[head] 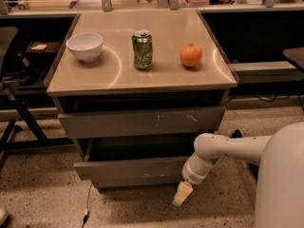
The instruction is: Close middle drawer
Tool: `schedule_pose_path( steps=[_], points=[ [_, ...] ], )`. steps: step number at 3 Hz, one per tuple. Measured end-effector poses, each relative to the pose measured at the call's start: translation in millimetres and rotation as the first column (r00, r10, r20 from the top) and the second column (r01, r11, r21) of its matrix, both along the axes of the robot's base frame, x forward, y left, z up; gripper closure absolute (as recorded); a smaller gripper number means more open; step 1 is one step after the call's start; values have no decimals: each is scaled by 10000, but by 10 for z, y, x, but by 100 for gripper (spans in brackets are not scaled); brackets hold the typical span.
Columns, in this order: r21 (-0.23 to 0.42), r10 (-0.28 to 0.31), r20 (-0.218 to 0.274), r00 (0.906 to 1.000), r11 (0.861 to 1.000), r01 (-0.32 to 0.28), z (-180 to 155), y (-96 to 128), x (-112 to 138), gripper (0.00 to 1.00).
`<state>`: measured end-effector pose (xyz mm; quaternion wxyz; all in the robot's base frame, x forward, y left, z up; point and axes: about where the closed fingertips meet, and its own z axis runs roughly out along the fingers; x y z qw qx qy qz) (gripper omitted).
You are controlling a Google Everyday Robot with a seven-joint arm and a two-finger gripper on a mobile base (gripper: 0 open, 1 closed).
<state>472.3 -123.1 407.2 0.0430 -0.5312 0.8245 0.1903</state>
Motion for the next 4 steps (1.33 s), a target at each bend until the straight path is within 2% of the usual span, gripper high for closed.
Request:
schedule_pose_path(
  steps=[2,3,4],
  points=[
    [0,0,0,10000,10000,0,0,0,0,65],
    [-7,-166,355,9992,9999,166,-22,40,117,88],
    [-51,-306,944,9951,9995,312,6,88,335,100]
  ],
)
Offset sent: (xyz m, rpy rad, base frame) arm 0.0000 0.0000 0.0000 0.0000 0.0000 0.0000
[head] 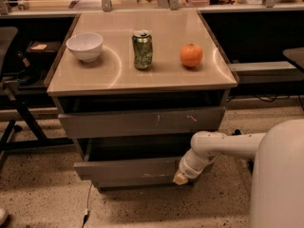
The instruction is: Close middle drawer
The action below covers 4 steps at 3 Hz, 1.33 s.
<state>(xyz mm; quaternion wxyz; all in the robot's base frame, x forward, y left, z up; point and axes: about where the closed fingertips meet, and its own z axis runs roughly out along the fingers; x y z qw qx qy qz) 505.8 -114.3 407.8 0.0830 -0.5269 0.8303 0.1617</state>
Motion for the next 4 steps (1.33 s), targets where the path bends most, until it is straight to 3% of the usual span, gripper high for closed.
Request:
schedule_pose_path(
  steps=[1,3,4],
  points=[
    [-180,-156,531,9985,9997,166,36,14,237,100],
    [-720,-225,1105,9936,9969,306,62,43,612,100],
    [-729,-223,1097,9937,9969,305,59,46,613,81]
  ],
)
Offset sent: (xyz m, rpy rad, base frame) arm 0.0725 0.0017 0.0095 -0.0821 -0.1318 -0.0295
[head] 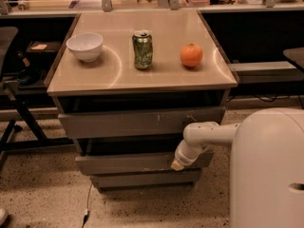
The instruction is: Close middle drawer
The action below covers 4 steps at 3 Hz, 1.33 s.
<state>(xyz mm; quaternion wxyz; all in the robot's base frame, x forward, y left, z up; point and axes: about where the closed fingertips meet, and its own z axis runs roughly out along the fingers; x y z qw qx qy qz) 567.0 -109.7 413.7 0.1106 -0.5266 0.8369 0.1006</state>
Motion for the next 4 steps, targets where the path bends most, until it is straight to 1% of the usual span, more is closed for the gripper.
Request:
schedule_pose_path(
  steps=[3,4],
  points=[
    [0,1,-2,10000,10000,-1,-1,0,-1,12],
    [0,2,-4,10000,10000,-2,-2,1,-1,0]
  ],
)
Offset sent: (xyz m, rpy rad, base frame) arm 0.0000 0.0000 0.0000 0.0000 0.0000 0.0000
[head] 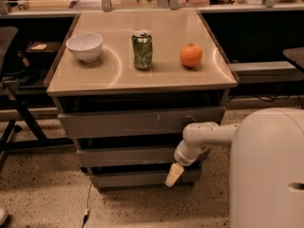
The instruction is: Close middle drawer
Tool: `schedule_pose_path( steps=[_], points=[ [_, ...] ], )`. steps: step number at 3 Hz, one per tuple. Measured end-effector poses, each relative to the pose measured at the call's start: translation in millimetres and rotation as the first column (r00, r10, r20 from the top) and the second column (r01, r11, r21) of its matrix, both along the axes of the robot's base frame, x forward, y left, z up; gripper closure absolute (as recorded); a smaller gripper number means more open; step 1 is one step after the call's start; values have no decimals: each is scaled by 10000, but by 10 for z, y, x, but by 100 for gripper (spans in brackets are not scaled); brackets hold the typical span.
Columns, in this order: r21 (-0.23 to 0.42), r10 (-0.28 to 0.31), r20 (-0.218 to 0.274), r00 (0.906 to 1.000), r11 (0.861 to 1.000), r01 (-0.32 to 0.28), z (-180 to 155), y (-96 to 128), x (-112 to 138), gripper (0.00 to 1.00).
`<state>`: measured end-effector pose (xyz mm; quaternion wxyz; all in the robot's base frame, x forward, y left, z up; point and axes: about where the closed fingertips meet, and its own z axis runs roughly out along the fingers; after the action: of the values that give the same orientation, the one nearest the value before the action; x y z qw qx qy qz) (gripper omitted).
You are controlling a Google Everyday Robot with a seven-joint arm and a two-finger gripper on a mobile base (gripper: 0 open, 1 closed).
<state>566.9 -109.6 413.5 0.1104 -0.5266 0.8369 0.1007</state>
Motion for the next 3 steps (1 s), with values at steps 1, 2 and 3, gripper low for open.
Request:
schedule_pose_path(
  steps=[1,2,3],
  points=[
    [0,0,-1,10000,10000,0,0,0,0,0],
    [-16,-508,-266,9984,9987,508,149,-185,-223,0],
    [-138,-2403,-546,9692,9707,2399,526,-669,-703,0]
  ],
)
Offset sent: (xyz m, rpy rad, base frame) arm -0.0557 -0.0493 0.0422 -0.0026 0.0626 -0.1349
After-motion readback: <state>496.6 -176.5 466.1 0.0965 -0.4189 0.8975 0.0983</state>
